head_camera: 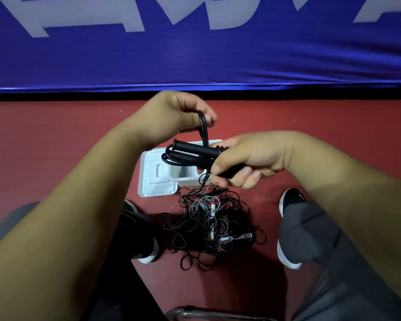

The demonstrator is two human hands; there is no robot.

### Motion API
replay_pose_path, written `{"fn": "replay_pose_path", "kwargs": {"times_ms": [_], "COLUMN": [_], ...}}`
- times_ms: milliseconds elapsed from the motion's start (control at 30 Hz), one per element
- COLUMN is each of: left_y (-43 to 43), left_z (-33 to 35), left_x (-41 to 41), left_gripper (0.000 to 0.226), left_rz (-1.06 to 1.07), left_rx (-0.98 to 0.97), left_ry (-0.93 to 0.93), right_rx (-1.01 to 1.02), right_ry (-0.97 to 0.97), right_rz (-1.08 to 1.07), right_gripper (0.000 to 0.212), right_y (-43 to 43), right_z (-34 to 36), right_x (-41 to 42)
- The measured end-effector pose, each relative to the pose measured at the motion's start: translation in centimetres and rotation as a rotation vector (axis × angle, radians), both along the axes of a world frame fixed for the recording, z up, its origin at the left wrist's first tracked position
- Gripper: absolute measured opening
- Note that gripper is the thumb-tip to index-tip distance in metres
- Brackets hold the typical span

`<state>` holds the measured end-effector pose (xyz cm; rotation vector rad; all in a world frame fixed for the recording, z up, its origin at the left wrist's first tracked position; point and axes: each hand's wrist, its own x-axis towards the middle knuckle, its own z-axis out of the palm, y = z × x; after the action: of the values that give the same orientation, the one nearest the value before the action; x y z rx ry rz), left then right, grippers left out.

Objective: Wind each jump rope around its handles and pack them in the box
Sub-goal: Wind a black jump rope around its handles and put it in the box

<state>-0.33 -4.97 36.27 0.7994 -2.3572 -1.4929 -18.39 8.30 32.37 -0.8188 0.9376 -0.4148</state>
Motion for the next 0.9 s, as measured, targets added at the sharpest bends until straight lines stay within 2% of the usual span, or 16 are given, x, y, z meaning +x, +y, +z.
{"fn": "replay_pose_path", "kwargs": {"times_ms": [133,200,267,433,500,567,667,767,900], "left_y": [0.1,0.3,0.5,0.5,0.7,1.0,1.8,2.8,3.4], "left_z": [0.6,0.9,1.2,1.5,1.3,1.1,0.6,-0.4,-2.3], "left_x": [0.1,0.2,0.4,1.2,1.4,1.3,0.9,0.1,-1.0], "left_gripper": [0.012,0.015,0.018,0.031,0.039,0.045,0.039,0.007,0.020], "left_rz": [-0.015,-0.038,-0.054,-0.128,-0.218,-0.252,-0.122,-0.013,0.134], "left_rx": [-0.122,-0.151,-0.196,-0.389,-0.522,-0.573,-0.488,-0.341,-0.159], "left_ry": [0.022,0.029,0.032,-0.084,-0.155,-0.211,-0.324,-0.466,-0.640], "right_rx": [-0.049,-0.070,-0.094,-0.164,-0.213,-0.239,-0.257,-0.241,-0.197], "right_ry": [0.160,0.209,0.271,0.405,0.491,0.551,0.565,0.498,0.408], "right_rz": [-0.082,-0.095,-0.140,-0.369,-0.426,-0.473,-0.565,-0.677,-0.692], "right_gripper": [0.014,0.036,0.047,0.023,0.020,0.023,0.025,0.022,0.012], "right_y": [-0.3,-0.5,-0.8,-1.6,-1.9,-2.0,-2.3,-2.7,-3.0], "right_z": [-0.2,-0.4,-0.5,-1.2,-1.6,-2.0,-2.4,-2.4,-2.3], "right_x": [0.3,0.1,-0.2,-0.9,-1.1,-1.1,-0.7,-0.4,0.0]}}
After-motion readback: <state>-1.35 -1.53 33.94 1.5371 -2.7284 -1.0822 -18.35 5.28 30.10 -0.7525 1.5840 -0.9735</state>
